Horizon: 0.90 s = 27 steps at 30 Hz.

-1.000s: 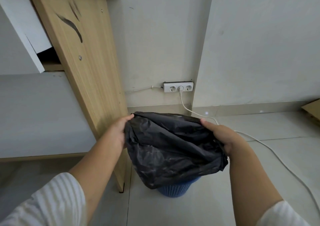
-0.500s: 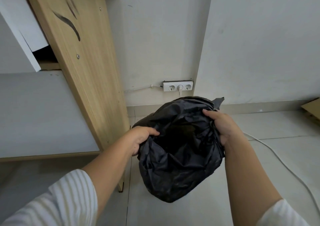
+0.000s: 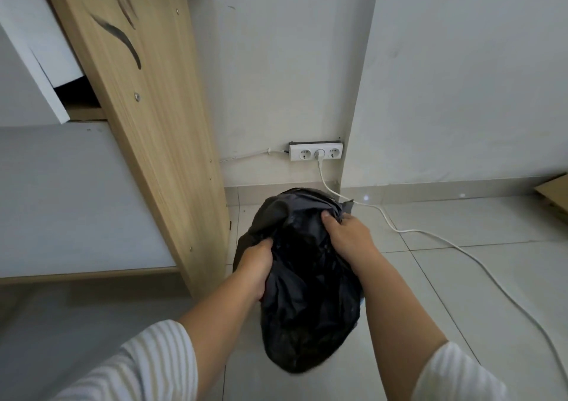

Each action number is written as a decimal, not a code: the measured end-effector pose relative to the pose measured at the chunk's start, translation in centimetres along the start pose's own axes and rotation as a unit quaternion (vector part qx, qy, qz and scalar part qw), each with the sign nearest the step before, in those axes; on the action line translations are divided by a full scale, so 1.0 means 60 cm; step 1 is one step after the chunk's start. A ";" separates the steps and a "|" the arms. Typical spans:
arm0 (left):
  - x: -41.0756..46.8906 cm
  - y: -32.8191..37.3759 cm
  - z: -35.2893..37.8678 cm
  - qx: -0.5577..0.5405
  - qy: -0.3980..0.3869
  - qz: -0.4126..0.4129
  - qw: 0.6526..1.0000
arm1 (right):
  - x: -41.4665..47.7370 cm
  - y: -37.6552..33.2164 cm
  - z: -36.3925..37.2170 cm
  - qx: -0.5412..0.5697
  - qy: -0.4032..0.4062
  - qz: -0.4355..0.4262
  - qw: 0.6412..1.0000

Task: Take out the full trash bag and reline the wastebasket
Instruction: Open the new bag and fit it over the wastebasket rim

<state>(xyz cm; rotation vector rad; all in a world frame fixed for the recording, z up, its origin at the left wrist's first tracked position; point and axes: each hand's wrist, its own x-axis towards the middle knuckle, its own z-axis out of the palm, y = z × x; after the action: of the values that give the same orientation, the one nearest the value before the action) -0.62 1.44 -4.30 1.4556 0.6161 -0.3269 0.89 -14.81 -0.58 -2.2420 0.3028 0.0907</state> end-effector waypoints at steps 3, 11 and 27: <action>0.029 0.001 -0.026 0.317 0.154 0.134 0.926 | -0.004 0.010 0.001 0.021 -0.039 0.022 0.999; 0.023 0.018 -0.010 0.052 -0.049 0.014 0.997 | 0.006 0.024 0.009 0.129 -0.092 0.102 0.982; 0.066 -0.028 0.015 0.290 0.084 0.133 0.944 | 0.023 0.133 -0.021 0.104 0.024 0.168 0.980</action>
<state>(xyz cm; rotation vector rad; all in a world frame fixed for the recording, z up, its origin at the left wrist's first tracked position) 1.79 1.02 -7.98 2.1274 0.4663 -0.1761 0.19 -20.89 -5.99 -1.9694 0.6841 0.1755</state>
